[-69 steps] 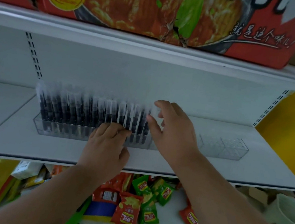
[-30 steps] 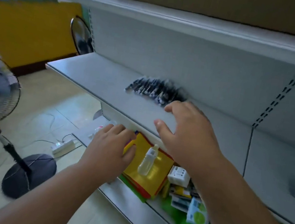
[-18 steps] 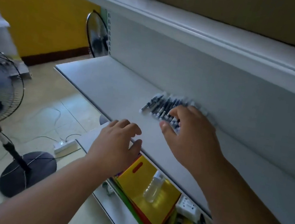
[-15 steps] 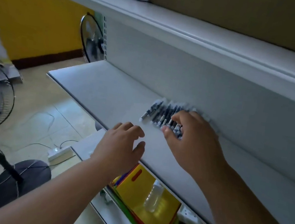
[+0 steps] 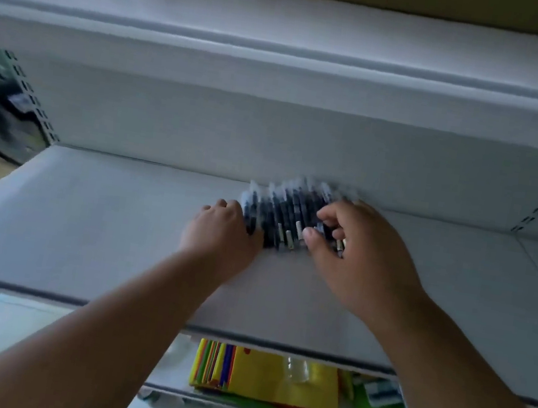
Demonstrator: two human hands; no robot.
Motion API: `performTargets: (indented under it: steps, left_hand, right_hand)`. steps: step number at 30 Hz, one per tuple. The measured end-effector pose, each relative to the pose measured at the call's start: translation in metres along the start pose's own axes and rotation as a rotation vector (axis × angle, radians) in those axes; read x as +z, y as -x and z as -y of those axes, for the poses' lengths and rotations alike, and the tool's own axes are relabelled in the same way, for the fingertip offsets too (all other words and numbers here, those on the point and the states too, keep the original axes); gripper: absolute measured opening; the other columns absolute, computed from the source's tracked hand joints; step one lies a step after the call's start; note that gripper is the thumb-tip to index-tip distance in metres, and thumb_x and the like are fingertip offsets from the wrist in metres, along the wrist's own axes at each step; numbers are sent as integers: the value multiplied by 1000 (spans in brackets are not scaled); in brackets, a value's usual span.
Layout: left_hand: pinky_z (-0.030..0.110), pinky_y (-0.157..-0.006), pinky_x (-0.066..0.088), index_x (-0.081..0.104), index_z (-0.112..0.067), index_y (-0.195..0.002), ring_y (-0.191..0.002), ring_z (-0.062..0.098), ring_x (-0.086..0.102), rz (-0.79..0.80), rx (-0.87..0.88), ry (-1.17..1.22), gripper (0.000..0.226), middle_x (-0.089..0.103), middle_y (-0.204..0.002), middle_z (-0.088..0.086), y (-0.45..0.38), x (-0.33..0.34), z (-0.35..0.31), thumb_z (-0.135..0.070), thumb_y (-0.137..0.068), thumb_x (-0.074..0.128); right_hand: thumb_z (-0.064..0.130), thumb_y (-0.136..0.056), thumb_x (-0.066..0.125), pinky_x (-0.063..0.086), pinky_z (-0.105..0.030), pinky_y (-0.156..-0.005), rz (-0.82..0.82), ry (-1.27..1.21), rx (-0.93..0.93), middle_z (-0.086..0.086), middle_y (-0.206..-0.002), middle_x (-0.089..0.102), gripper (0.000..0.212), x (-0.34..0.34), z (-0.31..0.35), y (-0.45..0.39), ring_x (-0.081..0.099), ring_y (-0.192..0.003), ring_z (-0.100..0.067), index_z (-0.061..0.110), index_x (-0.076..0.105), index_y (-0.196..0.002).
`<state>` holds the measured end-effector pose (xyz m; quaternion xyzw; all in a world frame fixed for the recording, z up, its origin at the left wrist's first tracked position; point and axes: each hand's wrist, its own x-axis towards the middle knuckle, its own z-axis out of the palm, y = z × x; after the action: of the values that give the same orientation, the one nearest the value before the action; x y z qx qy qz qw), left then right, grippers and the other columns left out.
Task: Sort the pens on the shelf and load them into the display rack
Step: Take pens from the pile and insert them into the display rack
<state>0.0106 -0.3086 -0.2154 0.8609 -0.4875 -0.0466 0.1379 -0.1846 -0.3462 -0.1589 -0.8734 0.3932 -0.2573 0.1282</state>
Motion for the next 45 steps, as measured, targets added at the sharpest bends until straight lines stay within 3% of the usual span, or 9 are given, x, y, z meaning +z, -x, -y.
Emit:
performTargets:
  steps: [6, 13, 16, 19, 23, 28, 35, 40, 45]
  left_hand:
    - [26, -52, 40, 55, -16, -73, -66, 22, 56, 152, 36, -126, 25, 58, -72, 2, -22, -11, 1, -38, -85, 52]
    - [26, -51, 34, 49, -17, -72, -63, 18, 50, 173, 79, -50, 26, 53, -71, 3, -25, -18, 13, -34, -91, 46]
    - [31, -53, 35, 48, -14, -79, -65, 22, 49, 113, 113, 137, 23, 53, -76, 7, -18, -19, 28, -30, -95, 44]
    - [42, -54, 40, 47, -14, -77, -61, 30, 46, 90, 69, 602, 18, 53, -72, 7, -3, -17, 40, -23, -92, 44]
    - [32, -47, 32, 44, -11, -74, -53, 19, 41, 98, -27, 1138, 22, 46, -59, -3, 23, -22, 45, -8, -96, 42]
    - [31, -49, 30, 48, -29, -59, -50, 18, 38, 156, 23, 1262, 40, 44, -61, 1, 39, -25, 57, -12, -95, 44]
    - [27, -45, 28, 43, -13, -74, -50, 16, 32, 222, -5, 1340, 29, 42, -63, 2, 46, -27, 62, -1, -99, 35]
    - [27, -45, 25, 40, -11, -73, -49, 15, 29, 243, -50, 1392, 29, 41, -60, 1, 45, -26, 61, -1, -100, 34]
    - [31, -48, 23, 47, -18, -66, -50, 17, 28, 307, -26, 1423, 38, 39, -62, 4, 48, -21, 45, -4, -100, 36]
  right_hand:
    - [40, -89, 63, 36, -22, -70, -78, 38, 64, 8, -95, 61, 27, 2, 11, 6, 57, -85, -9, 20, 64, -108]
    - [39, -90, 64, 37, -24, -70, -87, 44, 86, 11, -95, 56, 27, 3, 15, 0, 55, -85, -8, 20, 63, -109]
    - [40, -90, 63, 37, -23, -72, -78, 25, 107, 12, -96, 57, 27, 10, 12, -5, 52, -84, -6, 21, 62, -109]
    - [39, -89, 65, 37, -23, -69, -40, 35, 126, 14, -91, 54, 23, 26, 10, -10, 48, -77, -4, 23, 62, -104]
    - [39, -89, 64, 45, -29, -68, 113, 41, 153, 8, -90, 54, 17, 48, 16, -16, 53, -76, -12, 25, 56, -92]
    - [43, -89, 62, 40, -29, -68, 198, 157, 281, 4, -96, 52, 23, 66, 31, -22, 55, -82, -18, 21, 55, -88]
    - [30, -92, 52, 34, -27, -62, 115, 217, 344, 3, -92, 56, 16, 73, 36, -20, 54, -78, -19, 18, 53, -82]
    - [21, -89, 59, 37, -25, -52, -126, -236, 535, 2, -68, 63, 12, 64, 31, -12, 58, -61, -10, 18, 52, -80]
    - [-3, -85, 59, 45, -31, -52, -410, -934, 662, -9, -71, 72, 14, 38, 25, 2, 70, -64, -24, 7, 51, -82]
